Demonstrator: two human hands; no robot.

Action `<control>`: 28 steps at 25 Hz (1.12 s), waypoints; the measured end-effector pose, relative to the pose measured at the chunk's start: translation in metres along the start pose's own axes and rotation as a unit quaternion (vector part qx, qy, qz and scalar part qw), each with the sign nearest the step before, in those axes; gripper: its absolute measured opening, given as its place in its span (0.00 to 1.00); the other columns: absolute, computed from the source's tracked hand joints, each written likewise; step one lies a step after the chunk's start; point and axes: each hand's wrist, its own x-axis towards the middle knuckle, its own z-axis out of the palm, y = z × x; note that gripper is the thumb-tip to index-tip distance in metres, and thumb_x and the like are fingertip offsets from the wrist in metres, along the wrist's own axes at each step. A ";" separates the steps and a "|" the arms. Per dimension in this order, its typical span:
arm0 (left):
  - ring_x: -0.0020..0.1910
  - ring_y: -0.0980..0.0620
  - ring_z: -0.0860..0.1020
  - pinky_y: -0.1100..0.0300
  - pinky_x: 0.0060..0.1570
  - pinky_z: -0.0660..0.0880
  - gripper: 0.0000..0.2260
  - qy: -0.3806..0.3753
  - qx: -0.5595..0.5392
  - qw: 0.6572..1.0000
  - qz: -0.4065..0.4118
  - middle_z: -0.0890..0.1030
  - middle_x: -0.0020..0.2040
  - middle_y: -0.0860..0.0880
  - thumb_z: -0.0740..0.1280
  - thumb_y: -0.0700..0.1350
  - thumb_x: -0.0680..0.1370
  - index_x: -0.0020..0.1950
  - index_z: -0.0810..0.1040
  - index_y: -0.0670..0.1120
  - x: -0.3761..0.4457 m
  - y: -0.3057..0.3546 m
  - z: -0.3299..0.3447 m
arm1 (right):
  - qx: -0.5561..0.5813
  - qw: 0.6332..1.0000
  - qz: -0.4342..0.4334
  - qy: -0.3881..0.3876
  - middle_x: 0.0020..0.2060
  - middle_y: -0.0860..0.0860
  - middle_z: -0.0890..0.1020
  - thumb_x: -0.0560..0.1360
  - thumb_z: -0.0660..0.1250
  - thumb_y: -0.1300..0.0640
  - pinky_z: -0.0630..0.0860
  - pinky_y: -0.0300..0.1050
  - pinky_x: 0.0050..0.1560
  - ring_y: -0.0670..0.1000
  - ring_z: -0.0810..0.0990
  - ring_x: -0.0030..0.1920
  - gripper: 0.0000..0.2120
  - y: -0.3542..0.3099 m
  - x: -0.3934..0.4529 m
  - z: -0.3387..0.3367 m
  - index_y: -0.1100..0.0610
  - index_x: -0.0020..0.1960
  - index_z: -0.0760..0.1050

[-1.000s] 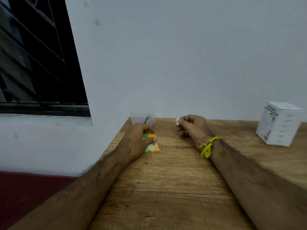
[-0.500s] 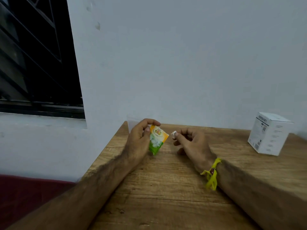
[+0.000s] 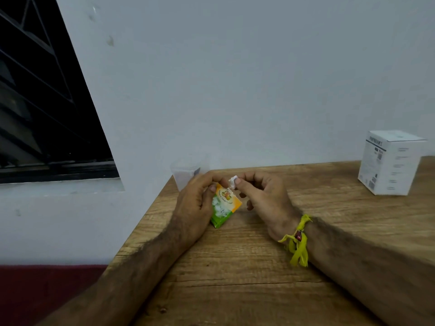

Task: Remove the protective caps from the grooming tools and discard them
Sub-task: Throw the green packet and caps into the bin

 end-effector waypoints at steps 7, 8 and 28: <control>0.49 0.50 0.80 0.44 0.46 0.78 0.11 -0.003 0.026 0.999 0.037 0.80 0.47 0.56 0.59 0.40 0.80 0.51 0.77 0.54 0.003 -0.004 0.001 | -0.052 0.998 0.003 -0.027 0.36 0.50 0.85 0.76 0.73 0.60 0.73 0.31 0.33 0.38 0.80 0.34 0.03 0.004 -0.002 0.002 0.57 0.44 0.84; 0.49 0.52 0.79 0.47 0.46 0.78 0.11 0.001 0.039 0.998 0.044 0.79 0.46 0.56 0.60 0.39 0.80 0.51 0.77 0.54 0.003 -0.003 0.000 | -0.065 0.998 0.004 -0.025 0.37 0.51 0.86 0.76 0.73 0.60 0.74 0.33 0.33 0.41 0.80 0.35 0.03 0.005 -0.002 0.002 0.56 0.44 0.84; 0.50 0.55 0.79 0.50 0.46 0.79 0.12 0.047 0.049 0.996 0.064 0.79 0.48 0.56 0.61 0.36 0.81 0.53 0.78 0.52 0.002 0.005 -0.002 | -0.036 0.999 -0.029 -0.021 0.45 0.52 0.86 0.79 0.70 0.56 0.80 0.40 0.36 0.46 0.85 0.44 0.09 0.003 -0.002 -0.003 0.55 0.58 0.80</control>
